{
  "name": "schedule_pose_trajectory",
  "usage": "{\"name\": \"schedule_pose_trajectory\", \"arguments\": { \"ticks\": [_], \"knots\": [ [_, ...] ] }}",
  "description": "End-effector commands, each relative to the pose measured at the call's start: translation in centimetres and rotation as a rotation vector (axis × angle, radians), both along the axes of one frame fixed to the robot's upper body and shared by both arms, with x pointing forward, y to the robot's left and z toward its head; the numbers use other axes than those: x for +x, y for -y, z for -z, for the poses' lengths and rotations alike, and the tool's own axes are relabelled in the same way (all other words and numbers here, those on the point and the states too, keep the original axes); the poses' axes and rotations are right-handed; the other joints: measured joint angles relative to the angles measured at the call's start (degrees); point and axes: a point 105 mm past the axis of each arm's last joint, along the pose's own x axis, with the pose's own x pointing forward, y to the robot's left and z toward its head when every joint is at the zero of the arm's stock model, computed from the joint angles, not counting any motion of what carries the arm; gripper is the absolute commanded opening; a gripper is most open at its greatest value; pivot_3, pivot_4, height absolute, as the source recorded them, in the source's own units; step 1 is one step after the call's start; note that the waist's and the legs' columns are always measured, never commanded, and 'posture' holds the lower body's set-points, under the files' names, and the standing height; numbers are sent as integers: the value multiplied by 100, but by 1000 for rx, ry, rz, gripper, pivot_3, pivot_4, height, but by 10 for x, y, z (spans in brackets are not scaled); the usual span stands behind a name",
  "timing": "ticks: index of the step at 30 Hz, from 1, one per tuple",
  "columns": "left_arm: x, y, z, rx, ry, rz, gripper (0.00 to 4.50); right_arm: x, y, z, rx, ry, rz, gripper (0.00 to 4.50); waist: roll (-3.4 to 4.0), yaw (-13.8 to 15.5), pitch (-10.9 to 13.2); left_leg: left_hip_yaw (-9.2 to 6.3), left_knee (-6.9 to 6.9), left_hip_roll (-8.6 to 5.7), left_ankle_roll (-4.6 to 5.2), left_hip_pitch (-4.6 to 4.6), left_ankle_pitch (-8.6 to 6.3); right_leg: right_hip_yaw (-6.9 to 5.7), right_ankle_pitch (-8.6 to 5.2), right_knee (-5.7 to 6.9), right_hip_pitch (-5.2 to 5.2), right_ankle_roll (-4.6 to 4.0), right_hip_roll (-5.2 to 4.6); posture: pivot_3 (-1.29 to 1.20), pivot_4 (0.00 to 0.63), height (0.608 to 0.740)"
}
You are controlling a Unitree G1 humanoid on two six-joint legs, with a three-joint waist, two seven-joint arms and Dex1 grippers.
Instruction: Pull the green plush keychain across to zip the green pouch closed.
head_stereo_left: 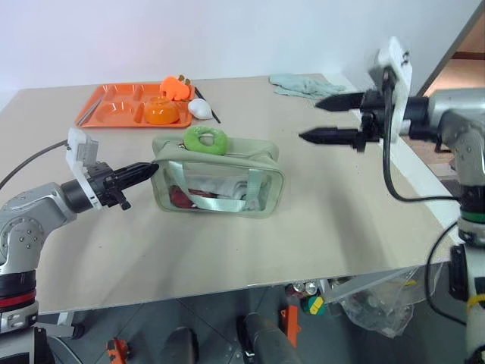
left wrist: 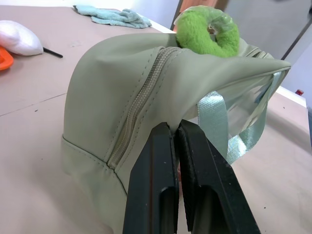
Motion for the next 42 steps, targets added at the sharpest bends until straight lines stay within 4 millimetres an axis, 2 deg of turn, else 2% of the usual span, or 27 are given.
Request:
{"name": "schedule_pose_trajectory", "arguments": {
  "ticks": [1, 7, 13, 25, 26, 27, 30, 38, 39, 42],
  "knots": [
    [-1, 6, -3, 13, 17, 22, 0, 0, -35, -7, 1, 38, -50, 4487, 0, 8, 0, -2, 1, 1, 0, -1, 0, -1, 0, 2, 0, 0, 1, 0, 150, 740],
    [-2, 10, -4, 14, 24, 33, 0, 11, -74, 7, -19, 23, -76, 4487, 0, 41, 0, -3, 2, -4, -1, -24, 0, -4, -1, -7, -9, 4, -12, 0, 150, 740],
    [-3, 12, -5, 14, 28, 34, 0, 17, -88, 21, -50, 18, -106, 4487, 0, 41, 0, -3, 2, -7, -2, -33, -1, -7, 1, -22, -8, 11, -20, 0, 150, 740],
    [-4, 12, -4, 12, 30, 30, 0, 17, -110, 28, -67, 33, -170, 4487, 0, 38, 0, -7, 2, -6, -1, -30, -1, -10, 2, -20, -7, 11, -17, 0, 150, 740],
    [-4, 12, -3, 11, 30, 30, 0, 18, -111, 28, -67, 32, -171, 4084, 0, 38, 0, -8, 2, -5, -2, -30, -1, -11, 2, -20, -7, 10, -17, 0, 150, 740],
    [-5, 12, -3, 11, 30, 30, 0, 18, -112, 29, -68, 32, -172, 3962, 0, 38, 0, -8, 2, -5, -1, -30, -1, -11, 2, -20, -7, 10, -17, 0, 150, 740],
    [-6, 11, -2, 12, 29, 23, 0, 19, -113, 29, -68, 33, -180, 3041, 0, 39, 0, -9, 2, -5, -2, -30, -1, -11, 2, -20, -7, 10, -17, 0, 150, 740],
    [-7, 9, -4, 5, 34, 12, 0, 17, -109, 33, -76, 31, -196, 210, 0, 37, 0, -8, 2, -5, -1, -29, -1, -12, 2, -19, -7, 10, -17, 0, 150, 740],
    [-7, 9, -4, 6, 34, 11, 0, 17, -109, 33, -75, 30, -195, 17, 0, 37, 0, -8, 2, -5, -1, -29, -1, -12, 2, -19, -7, 10, -17, 0, 150, 740],
    [-6, 9, -4, 5, 34, 10, 0, 17, -108, 32, -71, 31, -191, 17, 0, 37, 0, -8, 2, -5, -1, -29, -1, -12, 2, -19, -7, 10, -17, 0, 150, 740]
  ]
}}
